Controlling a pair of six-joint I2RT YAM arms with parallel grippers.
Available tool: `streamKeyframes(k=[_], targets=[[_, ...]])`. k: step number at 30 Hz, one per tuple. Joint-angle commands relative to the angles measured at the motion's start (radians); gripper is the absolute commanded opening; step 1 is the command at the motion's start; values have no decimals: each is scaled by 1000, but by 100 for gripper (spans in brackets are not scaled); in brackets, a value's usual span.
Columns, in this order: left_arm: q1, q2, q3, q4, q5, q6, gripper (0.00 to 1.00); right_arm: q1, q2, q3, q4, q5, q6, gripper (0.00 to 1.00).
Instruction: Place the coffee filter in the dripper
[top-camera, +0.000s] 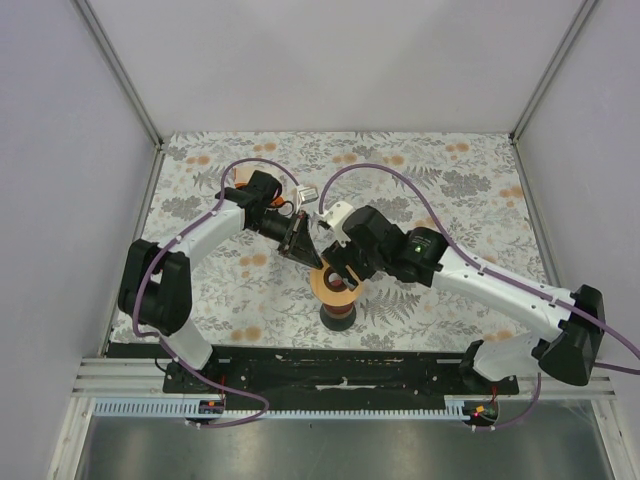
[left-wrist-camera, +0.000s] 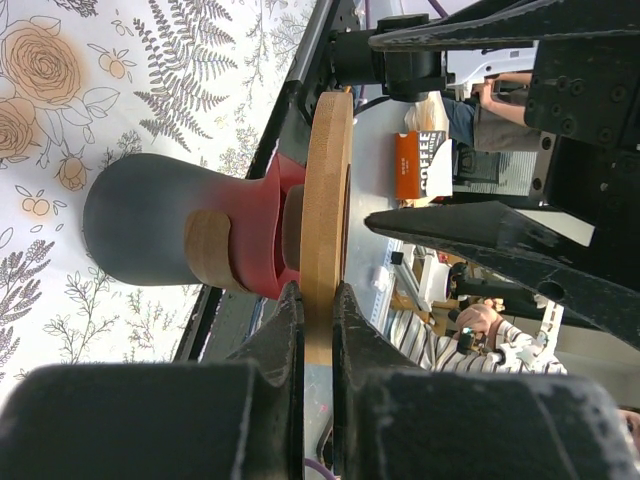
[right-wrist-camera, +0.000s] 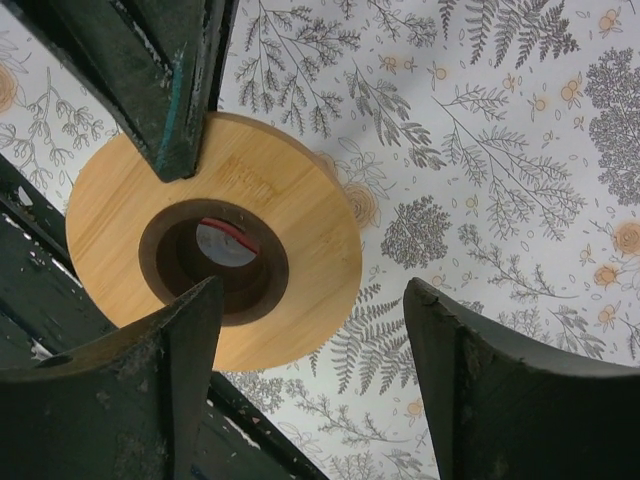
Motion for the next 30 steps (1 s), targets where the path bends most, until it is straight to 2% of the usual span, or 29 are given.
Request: streamKeyframes(k=[1,4,8,11,14,17,18,22,27,28,29,30], targets=[[2,-37,-1,23,40,19,2,-24,28,-27,87,0,8,79],[3,-40,-9,34,42,13,2,-39,42,-41,121,-17,5,77],[2,-40,-8,37,42,10,2,-46,63,-47,142,-21,-4,66],[2,-37,-6,37,40,13,2,-49,77,-45,147,-35,-6,48],[3,-25,6,35,19,16,2,-49,76,-44,142,-41,-1,23],[3,-16,32,3,-13,58,4,-49,79,-27,115,-37,0,4],[2,-17,41,-9,-33,69,10,-49,82,-19,98,-38,-3,0],[3,-19,97,-79,-101,135,44,-49,91,30,26,-41,0,0],[2,-43,161,-113,-252,184,75,-49,85,74,-43,-50,0,0],[3,-53,172,-116,-282,192,78,-49,83,77,-48,-58,-4,0],[3,-63,187,-116,-323,198,86,-49,85,85,-60,-70,-8,0],[2,-74,196,-115,-354,203,87,-49,83,93,-69,-76,-8,0]])
